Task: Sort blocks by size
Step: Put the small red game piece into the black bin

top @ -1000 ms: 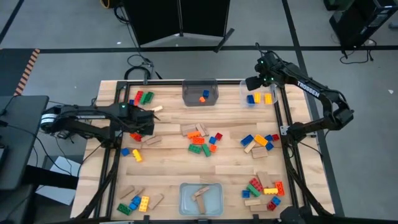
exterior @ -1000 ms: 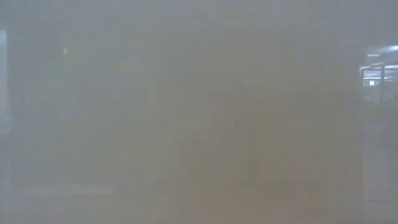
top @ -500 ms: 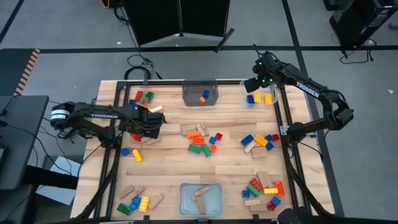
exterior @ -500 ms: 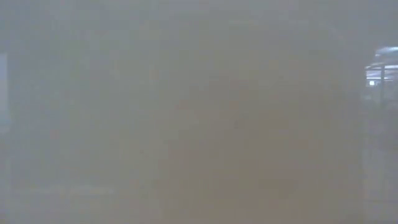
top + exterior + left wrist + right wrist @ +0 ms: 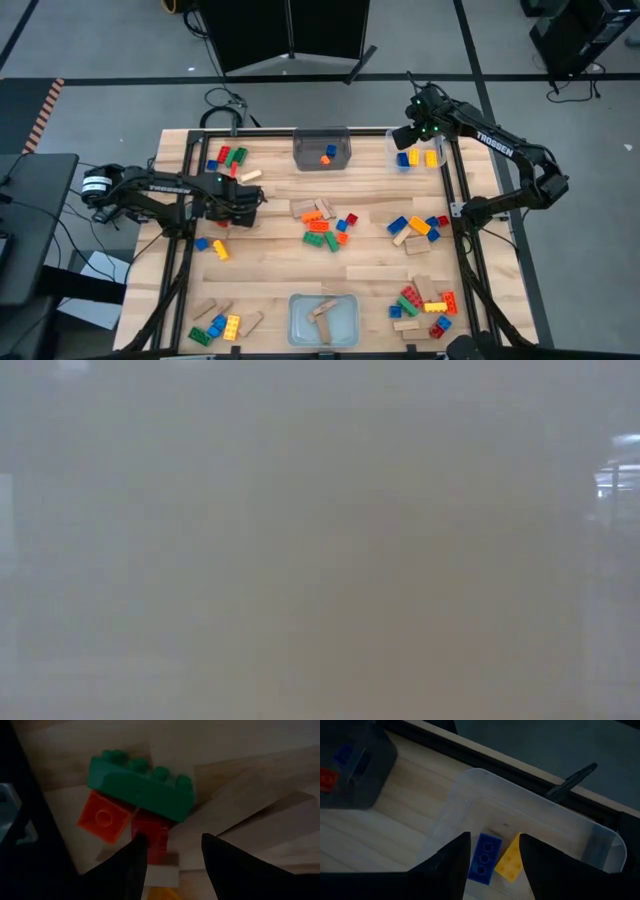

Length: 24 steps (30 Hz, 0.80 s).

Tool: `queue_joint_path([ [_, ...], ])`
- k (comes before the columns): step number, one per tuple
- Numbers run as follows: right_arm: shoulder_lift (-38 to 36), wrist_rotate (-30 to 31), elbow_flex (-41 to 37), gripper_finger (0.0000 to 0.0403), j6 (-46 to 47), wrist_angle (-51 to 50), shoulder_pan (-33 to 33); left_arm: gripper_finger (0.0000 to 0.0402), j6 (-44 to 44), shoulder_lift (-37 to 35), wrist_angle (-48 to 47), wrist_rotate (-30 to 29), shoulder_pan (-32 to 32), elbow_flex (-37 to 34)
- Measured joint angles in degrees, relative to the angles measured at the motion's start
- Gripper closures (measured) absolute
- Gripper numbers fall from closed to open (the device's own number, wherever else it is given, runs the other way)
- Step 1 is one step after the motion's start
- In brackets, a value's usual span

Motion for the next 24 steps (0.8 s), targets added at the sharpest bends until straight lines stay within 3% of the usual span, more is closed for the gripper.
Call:
queue_joint_path([
  [14,0.02,-0.02,0.02,0.022,-1.52,0.44,0.0,0.0209,-0.03,-1.87,1.31,-1.73,-0.02,2.9],
  [24,0.04,-0.03,0.02,0.0219,-1.52,1.23,0.0,0.0209,-0.41,-2.03,-3.2,-3.35,0.0,4.53],
])
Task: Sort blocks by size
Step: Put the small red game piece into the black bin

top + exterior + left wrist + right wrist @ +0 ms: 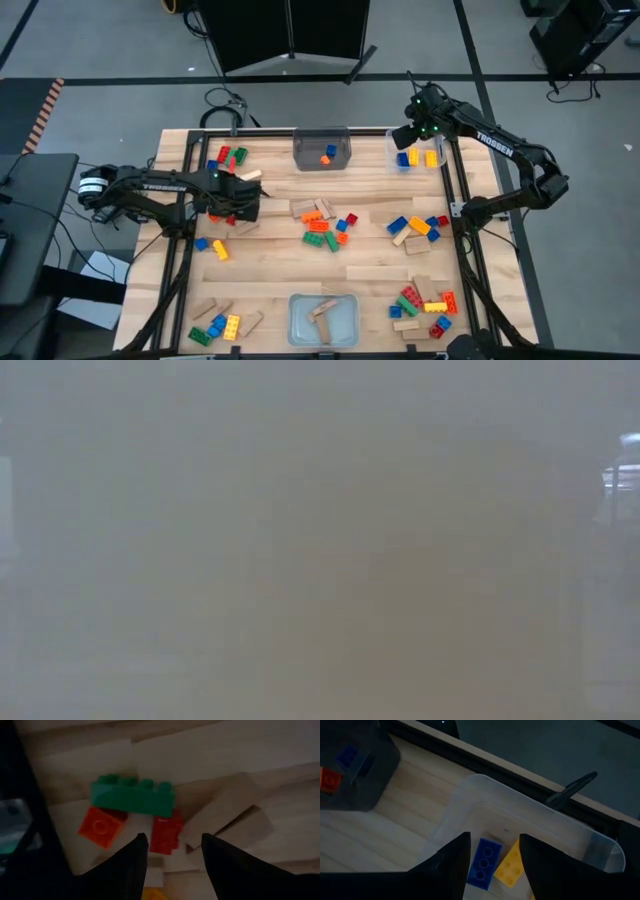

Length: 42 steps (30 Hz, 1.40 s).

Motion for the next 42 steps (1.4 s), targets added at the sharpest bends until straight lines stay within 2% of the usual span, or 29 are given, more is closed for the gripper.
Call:
queue_joint_path([
  [19,0.0,-0.49,0.0,0.022,-0.01,-0.01,0.0,0.0214,-1.24,-0.12,9.09,1.21,0.0,-8.78],
  [23,0.0,-0.52,0.0,0.0218,-0.02,-0.01,0.0,0.0241,-1.25,-0.2,9.72,1.25,0.0,-9.09],
  [28,0.0,-0.51,0.0,0.022,-0.02,-0.01,0.0,0.0303,-1.25,-0.2,9.72,1.06,0.0,-9.11],
  [33,0.0,-0.52,0.0,0.0219,-0.39,-0.03,0.0,0.0312,-0.99,-0.18,8.21,1.24,0.0,-7.74],
  [42,0.0,-0.49,0.0,0.022,-1.08,-0.01,0.02,0.0313,2.06,-0.2,7.55,1.35,0.0,1.31],
])
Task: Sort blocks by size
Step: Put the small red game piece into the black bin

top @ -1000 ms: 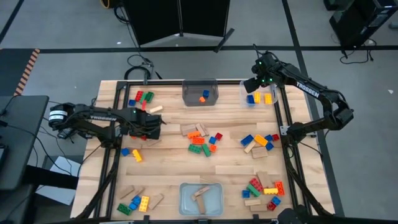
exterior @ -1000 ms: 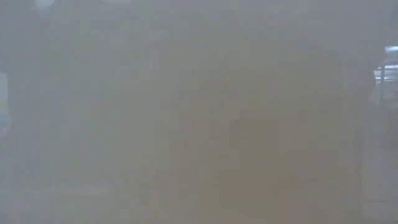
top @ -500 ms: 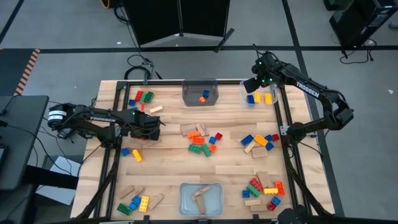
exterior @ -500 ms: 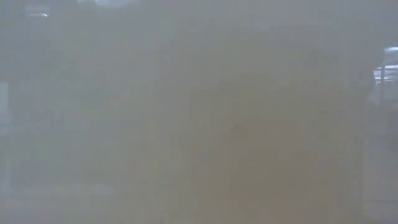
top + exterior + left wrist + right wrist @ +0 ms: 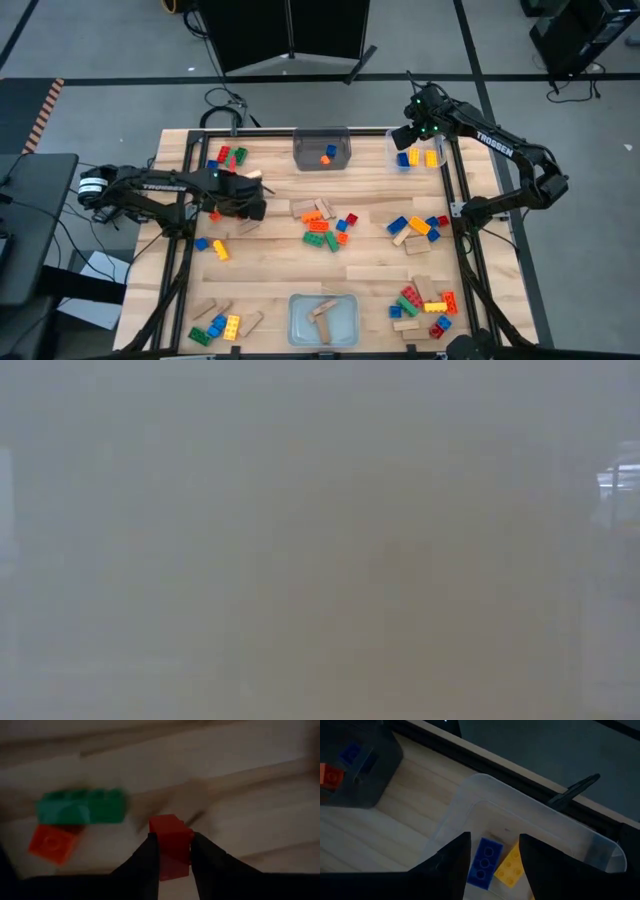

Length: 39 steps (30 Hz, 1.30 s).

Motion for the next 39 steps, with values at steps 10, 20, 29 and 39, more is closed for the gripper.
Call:
queue_joint_path([
  [10,0.0,0.0,0.0,0.022,0.25,0.03,0.45,0.0313,12.49,-0.02,2.13,-6.27,4.49,13.71],
  [20,0.0,-0.02,0.0,0.0221,4.32,2.07,3.77,0.0312,35.05,8.14,14.09,-2.4,19.36,25.04],
  [29,0.0,-0.04,0.01,0.0222,9.07,3.53,5.7,0.0311,54.41,30.94,12.06,6.85,25.89,46.31],
  [39,0.0,-0.11,0.01,0.0222,13.18,3.43,6.14,0.0293,65.0,49.96,3.12,7.25,26.05,64.09],
])
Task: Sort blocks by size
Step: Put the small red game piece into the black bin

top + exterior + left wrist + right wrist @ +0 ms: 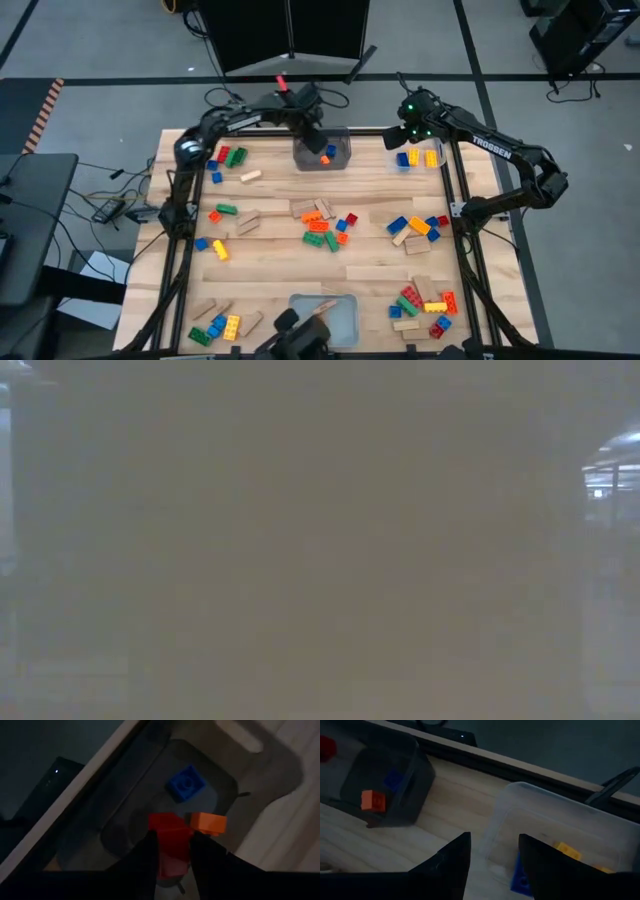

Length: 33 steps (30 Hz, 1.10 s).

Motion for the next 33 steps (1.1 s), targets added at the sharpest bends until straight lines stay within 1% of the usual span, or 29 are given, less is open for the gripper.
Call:
queue_joint_path([
  [3,0.0,0.01,-0.01,0.0222,0.43,-0.01,-0.02,0.0279,1.05,1.66,-0.59,0.0,0.0,1.09],
  [7,0.0,0.0,-0.01,0.0222,0.6,-0.02,-0.02,0.0272,2.7,1.91,-0.7,-0.26,0.0,1.19],
  [11,0.0,0.0,-0.01,0.0222,0.6,-0.02,-0.02,0.027,3.99,1.91,-0.74,-1.79,0.12,1.22],
  [19,0.0,0.0,0.01,0.0222,0.36,-0.02,-0.02,0.0269,3.73,1.85,-3.07,-1.98,0.26,1.24],
  [29,0.0,-0.04,0.0,0.0222,-0.03,0.0,-0.02,0.0269,3.98,1.8,-2.68,-2.14,0.37,1.22],
  [33,0.0,-0.02,-0.01,0.0222,-0.06,0.0,-0.02,0.0268,5.45,1.78,-2.64,-2.71,0.37,1.22],
])
